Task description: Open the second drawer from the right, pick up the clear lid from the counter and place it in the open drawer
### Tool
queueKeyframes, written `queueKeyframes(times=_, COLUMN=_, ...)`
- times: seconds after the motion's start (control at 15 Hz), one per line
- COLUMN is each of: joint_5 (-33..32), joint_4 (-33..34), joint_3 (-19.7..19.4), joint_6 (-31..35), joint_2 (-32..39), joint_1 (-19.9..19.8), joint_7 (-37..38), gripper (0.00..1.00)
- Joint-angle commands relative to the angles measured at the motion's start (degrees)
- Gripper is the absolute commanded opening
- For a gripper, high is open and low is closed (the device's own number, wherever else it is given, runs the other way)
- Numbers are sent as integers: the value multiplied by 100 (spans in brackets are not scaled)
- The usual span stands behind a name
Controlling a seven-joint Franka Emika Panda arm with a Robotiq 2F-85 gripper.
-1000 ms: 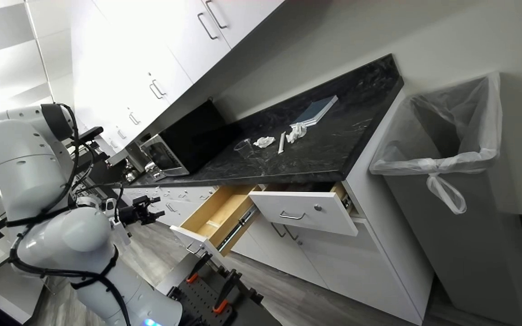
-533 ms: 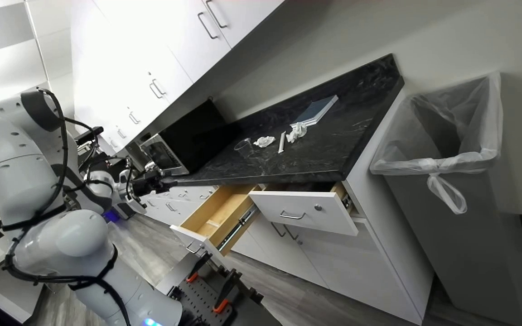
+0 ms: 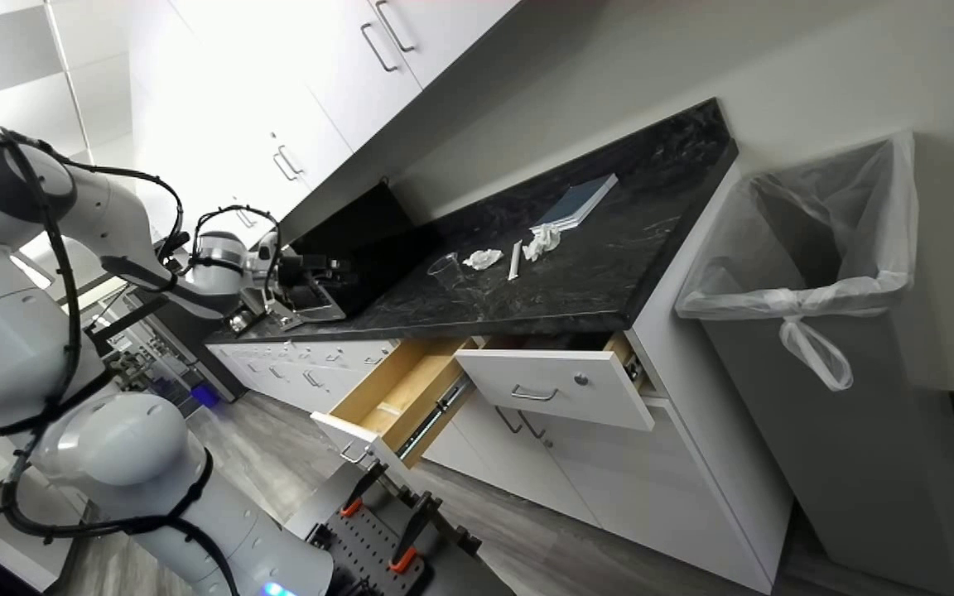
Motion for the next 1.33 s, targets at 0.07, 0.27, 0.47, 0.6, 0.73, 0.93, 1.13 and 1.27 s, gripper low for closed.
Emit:
queueKeyframes(times=0.07, joint_5=260, joint_4=29, joint_3=-514, joint_6=206, joint_2=-94, joint_1=146, joint_7=-151, gripper=100)
queueKeyframes(times=0.27, joint_5=331, joint_4=31, joint_3=-555, joint_6=219, joint_2=-101, joint_1=148, joint_7=-158, gripper=100)
queueKeyframes(times=0.47, joint_5=635, joint_4=308, joint_3=-785, joint_6=608, joint_2=-44, joint_1=-32, joint_7=-54, gripper=100)
queueKeyframes(times=0.6, joint_5=1005, joint_4=624, joint_3=-1076, joint_6=989, joint_2=94, joint_1=-204, joint_7=-259, gripper=100)
queueKeyframes(times=0.73, joint_5=1423, joint_4=988, joint_3=-1391, joint_6=1575, joint_2=346, joint_1=-390, joint_7=-640, gripper=100)
queueKeyframes(times=0.93, joint_5=2358, joint_4=1525, joint_3=-1734, joint_6=2473, joint_2=865, joint_1=-639, joint_7=-1620, gripper=100)
queueKeyframes(times=1.13, joint_5=3604, joint_4=2012, joint_3=-1888, joint_6=3076, joint_2=1537, joint_1=-747, joint_7=-2880, gripper=100)
queueKeyframes(times=1.27, joint_5=4531, joint_4=2271, joint_3=-1878, joint_6=3216, joint_2=1928, joint_1=-738, joint_7=-3758, gripper=100)
